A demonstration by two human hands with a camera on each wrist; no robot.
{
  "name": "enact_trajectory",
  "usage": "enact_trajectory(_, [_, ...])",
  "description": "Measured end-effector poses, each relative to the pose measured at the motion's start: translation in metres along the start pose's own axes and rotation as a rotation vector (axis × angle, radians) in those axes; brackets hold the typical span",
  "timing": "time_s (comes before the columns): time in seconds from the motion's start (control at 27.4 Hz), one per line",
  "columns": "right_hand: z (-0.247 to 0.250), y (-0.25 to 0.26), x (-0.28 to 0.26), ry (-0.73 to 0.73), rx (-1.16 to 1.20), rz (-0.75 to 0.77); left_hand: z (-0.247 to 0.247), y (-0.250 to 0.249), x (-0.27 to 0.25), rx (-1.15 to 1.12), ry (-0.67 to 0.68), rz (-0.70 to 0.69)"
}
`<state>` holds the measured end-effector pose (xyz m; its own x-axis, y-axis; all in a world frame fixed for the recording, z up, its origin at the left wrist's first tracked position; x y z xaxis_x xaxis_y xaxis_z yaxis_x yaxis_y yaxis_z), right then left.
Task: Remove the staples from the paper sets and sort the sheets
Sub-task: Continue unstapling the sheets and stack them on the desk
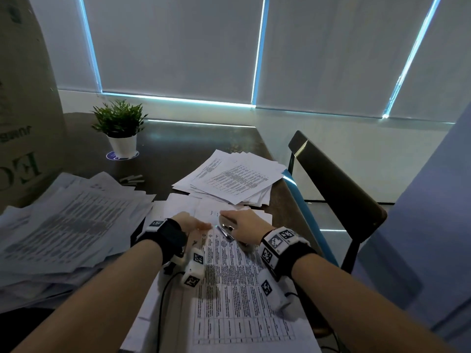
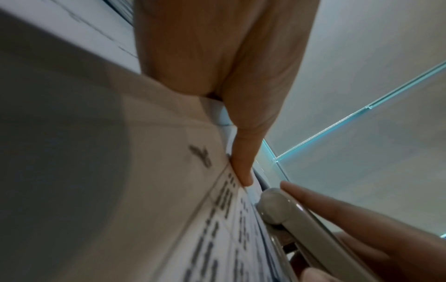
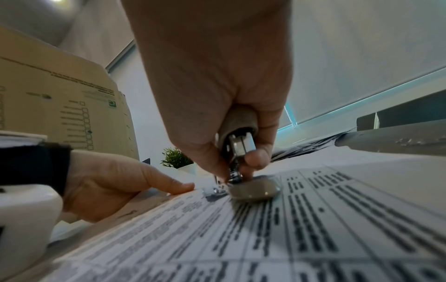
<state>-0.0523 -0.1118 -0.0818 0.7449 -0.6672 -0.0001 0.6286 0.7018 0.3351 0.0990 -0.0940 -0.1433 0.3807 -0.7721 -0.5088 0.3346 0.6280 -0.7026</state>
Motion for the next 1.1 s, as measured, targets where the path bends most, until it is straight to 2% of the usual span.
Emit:
enact_trajectory(0.29, [-0.007,0.001,0.006,0.018,0.042,0.004,0.000,0.002,0.010,0.015,0.004,-0.023])
enact_trajectory(0.48, [-0.007,0.012,0.006,0.025,-0.039,0.009,-0.001,0.004,0.009,0.038,0.018,-0.020])
enact_trajectory(0.62, [-0.006,0.006,0.002,-0.006,-0.014,-0.006,-0.003,0.000,0.007,0.162,0.049,-0.062])
enact_trajectory(0.95, [-0.021,0.003,0.013,-0.063,0.064,-0.021,-0.006,0.001,0.016,0.119,0.084,-0.068])
enact_trajectory(1.1, [-0.022,0.004,0.027,-0.085,-0.023,-0.019,-0.003,0.001,0.014,0.108,0.061,-0.064])
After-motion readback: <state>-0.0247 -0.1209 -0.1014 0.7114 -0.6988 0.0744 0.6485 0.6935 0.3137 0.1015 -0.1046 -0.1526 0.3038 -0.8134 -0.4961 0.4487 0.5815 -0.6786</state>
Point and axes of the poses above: each hand's wrist, its own x-axis towards the middle knuckle, its own z-axis out of the back of the hand, y = z × x, the point moved 10 cm from there along x, towards the middle knuckle, and after that the axes turned 6 degrees about z, right-handed, at the moved point
